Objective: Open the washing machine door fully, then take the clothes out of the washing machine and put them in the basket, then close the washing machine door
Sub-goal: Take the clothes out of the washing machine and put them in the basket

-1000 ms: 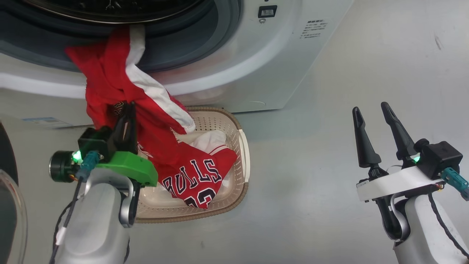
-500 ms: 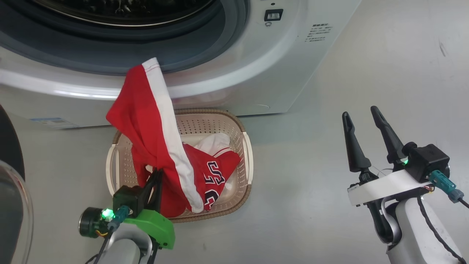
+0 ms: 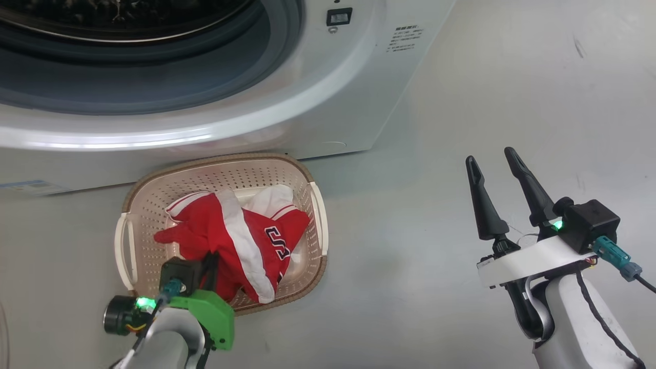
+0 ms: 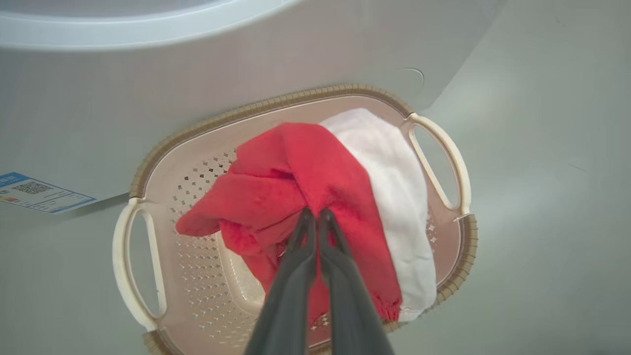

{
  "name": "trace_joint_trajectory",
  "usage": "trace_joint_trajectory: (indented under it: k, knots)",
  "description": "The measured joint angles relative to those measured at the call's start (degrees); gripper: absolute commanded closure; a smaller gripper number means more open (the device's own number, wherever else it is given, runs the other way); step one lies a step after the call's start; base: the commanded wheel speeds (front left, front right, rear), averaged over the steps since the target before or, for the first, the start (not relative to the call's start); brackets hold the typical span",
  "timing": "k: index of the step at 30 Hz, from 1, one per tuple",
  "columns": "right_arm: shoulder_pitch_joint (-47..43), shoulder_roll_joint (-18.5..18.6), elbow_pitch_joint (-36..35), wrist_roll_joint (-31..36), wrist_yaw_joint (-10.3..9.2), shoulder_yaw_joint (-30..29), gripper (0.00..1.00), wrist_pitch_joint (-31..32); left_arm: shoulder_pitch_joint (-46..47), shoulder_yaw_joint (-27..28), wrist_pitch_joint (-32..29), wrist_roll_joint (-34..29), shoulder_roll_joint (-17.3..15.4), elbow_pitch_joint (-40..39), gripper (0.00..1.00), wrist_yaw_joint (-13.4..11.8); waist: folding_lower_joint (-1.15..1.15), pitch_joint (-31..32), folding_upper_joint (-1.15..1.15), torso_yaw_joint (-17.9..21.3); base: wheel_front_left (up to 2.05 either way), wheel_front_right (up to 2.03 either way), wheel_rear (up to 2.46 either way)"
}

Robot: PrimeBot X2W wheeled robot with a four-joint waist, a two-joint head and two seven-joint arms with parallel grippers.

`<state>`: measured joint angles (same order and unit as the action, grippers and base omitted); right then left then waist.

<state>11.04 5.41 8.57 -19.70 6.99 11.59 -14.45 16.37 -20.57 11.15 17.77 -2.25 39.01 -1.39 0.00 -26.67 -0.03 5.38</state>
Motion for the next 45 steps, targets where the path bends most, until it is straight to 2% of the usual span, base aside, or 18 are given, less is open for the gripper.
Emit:
trace_joint_trajectory:
  k: [8, 9, 10, 11, 12, 18, 30, 45]
  knots:
    - [0.53, -0.36, -0.03, -0.65, 0.00, -0.27, 0.00, 0.00, 7.10, 0.90, -4.39, 0.41, -0.41, 6.38, 1.00, 0.26, 0.00, -1.48, 0.00, 2.85, 0.00, 0.00, 0.00]
    - [0.63, -0.43, -0.03, -0.76, 0.00, -0.23, 0.00, 0.00, 7.48, 0.90, -5.01, 0.41, -0.43, 7.23, 0.98, 0.47, 0.00, -1.64, 0.00, 3.17, 0.00, 0.00, 0.00]
    - [0.75, -0.48, -0.01, -0.87, 0.00, -0.16, 0.00, 0.00, 7.76, 0.87, -5.46, 0.40, -0.45, 8.01, 0.90, 0.67, 0.00, -1.78, 0.00, 3.49, 0.00, 0.00, 0.00]
    - [0.86, -0.59, -0.02, -0.89, 0.00, -0.29, 0.00, 0.00, 8.01, 0.67, -5.81, 0.36, -0.45, 8.76, 0.56, 0.68, 0.00, -1.91, 0.00, 3.79, 0.00, 0.00, 0.00]
    - [0.86, -0.68, -0.02, -0.90, 0.00, -0.57, 0.00, 0.00, 8.27, 0.60, -6.24, 0.36, -0.44, 9.38, 0.01, 0.70, 0.00, -2.03, 0.00, 4.03, 0.00, 0.00, 0.00]
    - [0.86, -0.74, 0.24, -1.21, 0.00, -2.23, 0.00, 0.00, 10.17, 0.89, -6.25, 0.38, -0.32, 12.35, 0.00, 0.70, 0.00, -1.97, 0.00, 4.24, 0.00, 0.00, 0.00]
    - [0.79, -0.55, 0.66, -1.18, 0.00, -4.27, 0.00, 0.00, 10.09, 2.42, -0.22, 1.48, -0.21, 13.79, 0.00, 0.64, 0.00, 0.79, 0.00, 1.66, 0.00, 0.00, 0.00]
    - [-1.89, 0.88, 2.48, -0.21, 0.00, -5.82, 0.00, 0.00, 9.91, 4.08, 3.24, 2.22, 0.11, 7.12, 0.00, -0.34, 0.00, 7.17, 0.00, -2.21, 0.00, 0.00, 0.00]
